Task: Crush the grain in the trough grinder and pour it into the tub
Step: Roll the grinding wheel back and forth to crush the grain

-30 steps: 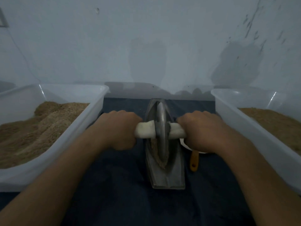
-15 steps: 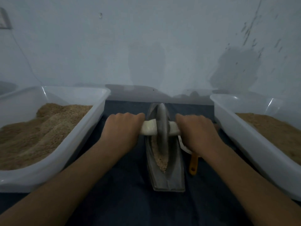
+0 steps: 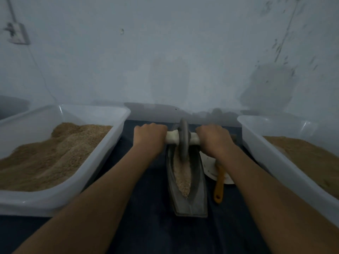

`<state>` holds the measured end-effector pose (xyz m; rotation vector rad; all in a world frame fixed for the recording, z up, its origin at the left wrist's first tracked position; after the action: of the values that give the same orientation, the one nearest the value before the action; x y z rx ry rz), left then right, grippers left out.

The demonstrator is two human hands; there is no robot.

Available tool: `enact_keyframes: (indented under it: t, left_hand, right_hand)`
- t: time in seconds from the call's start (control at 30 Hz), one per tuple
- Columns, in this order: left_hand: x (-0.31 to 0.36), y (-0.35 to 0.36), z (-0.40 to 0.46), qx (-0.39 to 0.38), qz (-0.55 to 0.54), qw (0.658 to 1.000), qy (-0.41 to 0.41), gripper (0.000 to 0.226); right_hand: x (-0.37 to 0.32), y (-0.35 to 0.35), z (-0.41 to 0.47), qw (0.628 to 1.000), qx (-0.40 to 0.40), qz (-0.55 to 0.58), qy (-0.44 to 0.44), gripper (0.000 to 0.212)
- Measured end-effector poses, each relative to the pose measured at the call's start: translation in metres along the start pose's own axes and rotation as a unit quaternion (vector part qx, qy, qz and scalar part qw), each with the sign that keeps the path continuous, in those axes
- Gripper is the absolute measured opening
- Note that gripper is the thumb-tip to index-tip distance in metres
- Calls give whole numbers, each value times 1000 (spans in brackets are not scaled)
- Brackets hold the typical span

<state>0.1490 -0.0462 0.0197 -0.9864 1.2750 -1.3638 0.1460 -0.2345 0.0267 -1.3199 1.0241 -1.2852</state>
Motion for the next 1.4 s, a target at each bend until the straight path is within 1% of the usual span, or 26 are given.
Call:
enact_keyframes:
  t: [0.07, 0.1, 0.13, 0.2, 0.23, 0.27, 0.3, 0.33, 0.37, 0.43, 0.5, 0.57, 0.67, 0.77, 0.8, 0.87, 0.97, 1.0, 1.03, 1.1, 1.17, 1.2, 1.27, 1.33, 1.4]
  left_hand:
    - [-3, 5, -21, 28, 10, 999, 22, 21]
    - [-5, 8, -35, 44, 15, 998, 37, 27]
    - [-7, 10, -52, 62, 24, 996, 55, 35]
    - [-12, 12, -84, 105, 46, 988, 100, 59]
    - [-14, 14, -96, 120, 57, 984, 116, 71]
    - [-15, 16, -104, 133, 63, 981, 124, 77]
    - [-15, 16, -106, 135, 66, 980, 128, 76]
    - [-15, 15, -104, 127, 67, 982, 125, 70]
    - [-13, 12, -97, 121, 60, 984, 116, 62]
    - [-8, 6, -68, 99, 36, 991, 76, 43]
    - [-3, 3, -32, 55, 25, 998, 32, 27]
    - [0, 0, -1, 24, 10, 1000, 6, 17]
    - [1, 1, 17, 41, 1, 999, 3, 21]
    - [-1, 7, -5, 82, 15, 996, 30, 26]
    - [-2, 9, -18, 91, 13, 995, 44, 30]
    - [-7, 14, -51, 93, 13, 993, 76, 43]
    - [-11, 17, -97, 147, 44, 979, 133, 74]
    - [-12, 19, -105, 158, 48, 977, 138, 80]
    - [-14, 20, -109, 154, 50, 977, 136, 80]
    - [-12, 17, -100, 131, 47, 983, 122, 68]
    - [-7, 12, -68, 117, 41, 989, 85, 48]
    - [-6, 10, -48, 106, 32, 992, 61, 39]
    - [-2, 6, -13, 70, 23, 997, 21, 24]
    - [2, 3, 9, 60, -2, 998, 6, 19]
    - [2, 3, 13, 63, -14, 998, 5, 21]
  right_hand:
    - [1, 6, -22, 999, 40, -3, -17, 20]
    - [2, 10, -37, 997, 70, -20, -31, 24]
    - [2, 15, -54, 993, 104, -40, -50, 33]
    - [-2, 18, -87, 980, 159, -62, -100, 59]
    - [-3, 16, -100, 977, 168, -55, -117, 70]
    - [-1, 15, -106, 978, 163, -49, -121, 74]
    - [1, 16, -107, 981, 151, -46, -116, 72]
    - [3, 18, -102, 985, 133, -48, -103, 64]
    - [4, 17, -93, 989, 109, -48, -83, 51]
    - [6, 14, -65, 998, 38, -14, -49, 26]
    - [8, 8, -29, 999, -19, 10, -34, 18]
    - [10, 2, 3, 999, -41, 26, -24, 20]
    - [11, 2, 19, 998, -44, 31, -12, 23]
    - [7, 8, -9, 999, 16, 20, -19, 20]
    - [6, 11, -25, 999, 37, 11, -24, 22]
    - [3, 12, -59, 997, 60, -12, -41, 31]
    - [2, 13, -103, 992, 87, -50, -80, 43]
    - [2, 11, -110, 990, 95, -57, -89, 44]
    - [2, 9, -112, 988, 108, -56, -91, 45]
    - [2, 9, -99, 991, 87, -53, -83, 39]
    - [3, 7, -67, 998, 31, -26, -46, 23]
    - [3, 4, -46, 999, 19, -23, -34, 19]
    - [4, 0, -11, 1000, 3, -5, -14, 21]
    - [5, -1, 12, 1000, -5, -4, -1, 24]
    - [6, 1, 16, 1000, -8, 9, -3, 24]
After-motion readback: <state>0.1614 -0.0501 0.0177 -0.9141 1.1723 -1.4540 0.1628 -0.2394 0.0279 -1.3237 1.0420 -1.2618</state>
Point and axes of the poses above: each hand's wrist, its own z-axis towards the middle knuckle, its own y-axis out of the palm, x = y × z, the point moved 2 cm from there along z, towards the middle knuckle, and after that the axes turned 12 degrees about -x, right-handed, at the moved point
